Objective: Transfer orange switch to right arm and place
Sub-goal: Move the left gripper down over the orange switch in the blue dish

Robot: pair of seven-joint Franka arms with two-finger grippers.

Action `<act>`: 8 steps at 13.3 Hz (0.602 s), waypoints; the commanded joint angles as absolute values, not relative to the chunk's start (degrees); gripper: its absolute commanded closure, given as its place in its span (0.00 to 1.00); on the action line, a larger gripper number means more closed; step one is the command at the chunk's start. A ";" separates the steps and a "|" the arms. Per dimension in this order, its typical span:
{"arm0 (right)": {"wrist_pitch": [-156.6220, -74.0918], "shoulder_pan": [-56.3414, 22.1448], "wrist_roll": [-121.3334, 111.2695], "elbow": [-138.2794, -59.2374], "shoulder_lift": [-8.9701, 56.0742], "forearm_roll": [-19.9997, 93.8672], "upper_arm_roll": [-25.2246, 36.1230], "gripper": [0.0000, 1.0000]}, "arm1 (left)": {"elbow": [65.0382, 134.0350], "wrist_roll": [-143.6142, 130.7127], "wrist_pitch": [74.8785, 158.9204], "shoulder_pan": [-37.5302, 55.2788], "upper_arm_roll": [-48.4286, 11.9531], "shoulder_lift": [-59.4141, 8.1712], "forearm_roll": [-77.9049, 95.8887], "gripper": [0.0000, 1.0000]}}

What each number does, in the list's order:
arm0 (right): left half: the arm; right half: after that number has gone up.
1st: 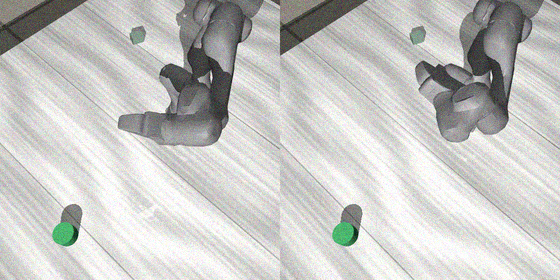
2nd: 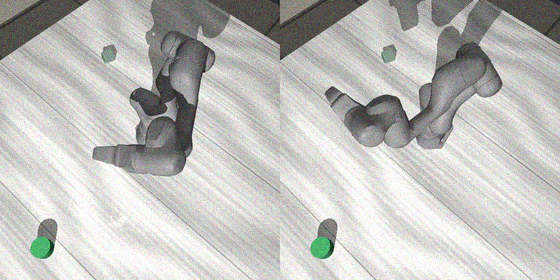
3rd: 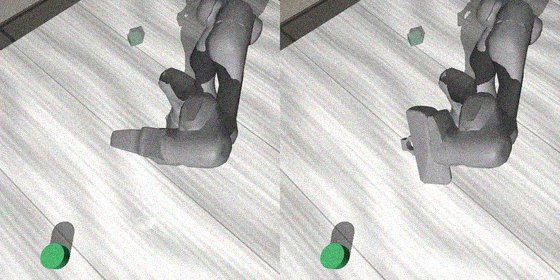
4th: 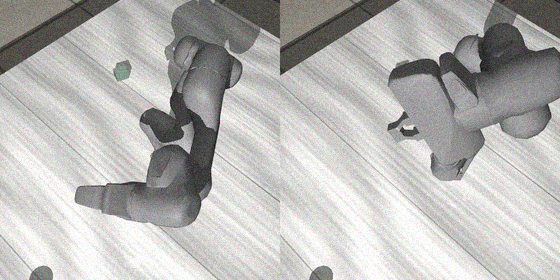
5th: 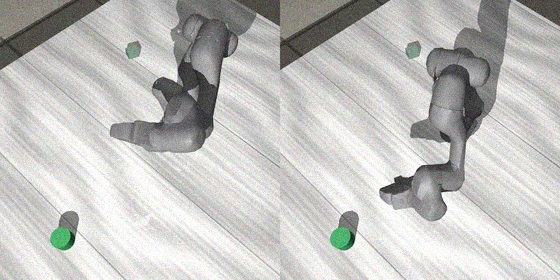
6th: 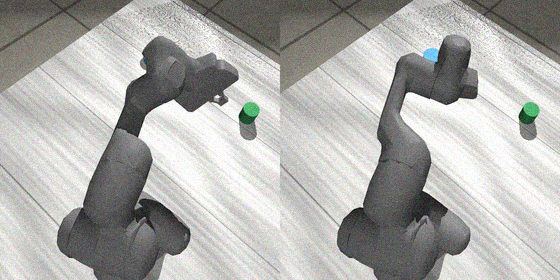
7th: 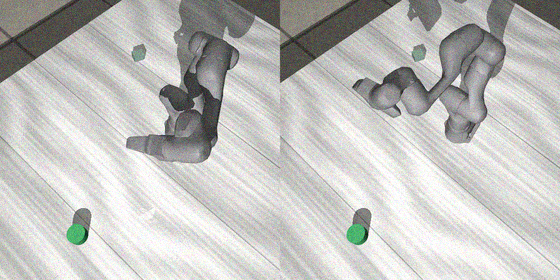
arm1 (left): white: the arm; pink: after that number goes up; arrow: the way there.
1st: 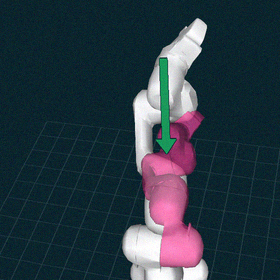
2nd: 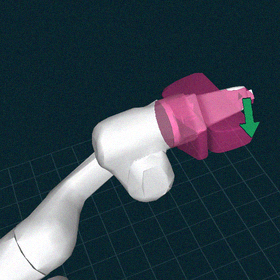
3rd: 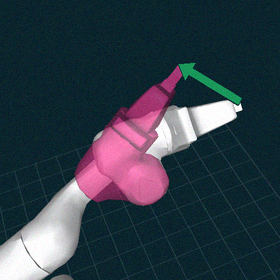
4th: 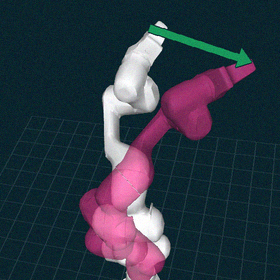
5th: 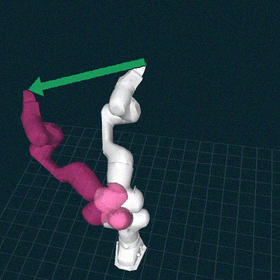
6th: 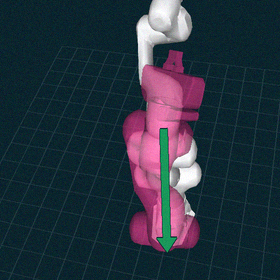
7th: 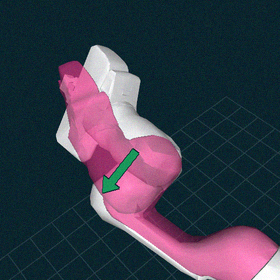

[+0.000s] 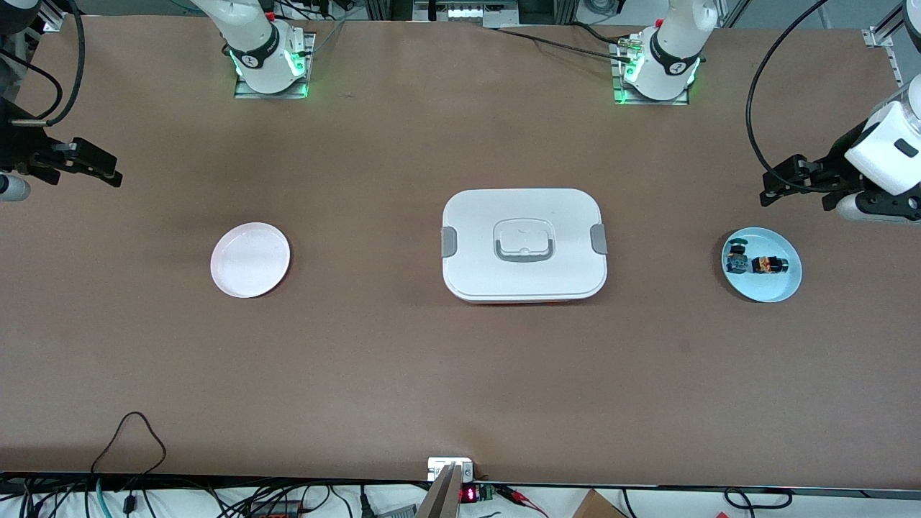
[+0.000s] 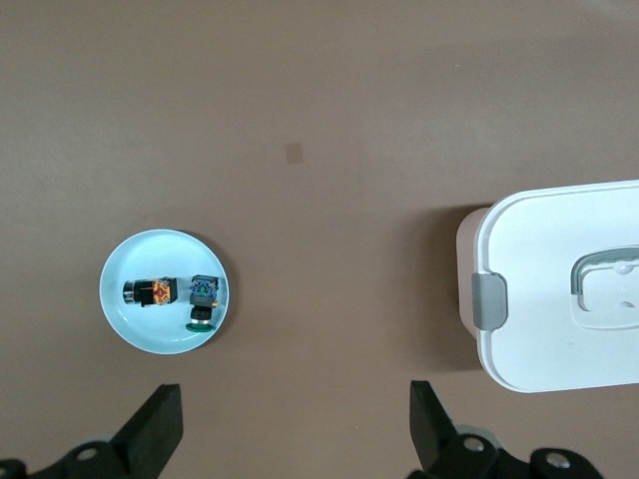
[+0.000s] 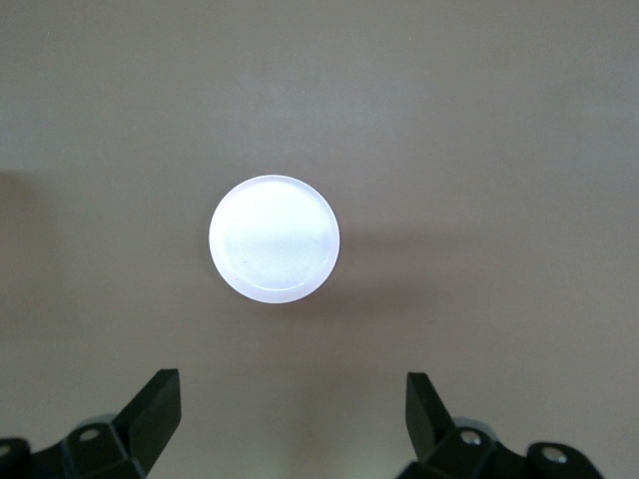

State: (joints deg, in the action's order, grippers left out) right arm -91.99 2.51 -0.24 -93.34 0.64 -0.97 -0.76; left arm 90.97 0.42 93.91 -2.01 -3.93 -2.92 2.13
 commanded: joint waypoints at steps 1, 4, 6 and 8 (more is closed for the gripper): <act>-92.37 2.90 -0.52 -93.78 -0.09 -1.14 -0.97 0.00 | 89.03 1.49 92.55 -2.28 -3.96 -3.69 1.23 0.00; -92.29 2.90 -0.70 -92.64 0.53 -1.14 -0.97 0.00 | 89.03 1.23 92.29 -2.11 -3.87 -3.78 1.14 0.00; -92.37 2.90 -0.70 -92.64 0.53 -1.23 -0.97 0.00 | 89.03 1.06 91.59 -2.11 -3.96 -3.78 1.23 0.00; -92.29 2.90 -0.70 -92.64 0.53 -1.32 -0.97 0.00 | 89.03 0.88 90.79 -2.11 -4.13 -3.69 1.14 0.00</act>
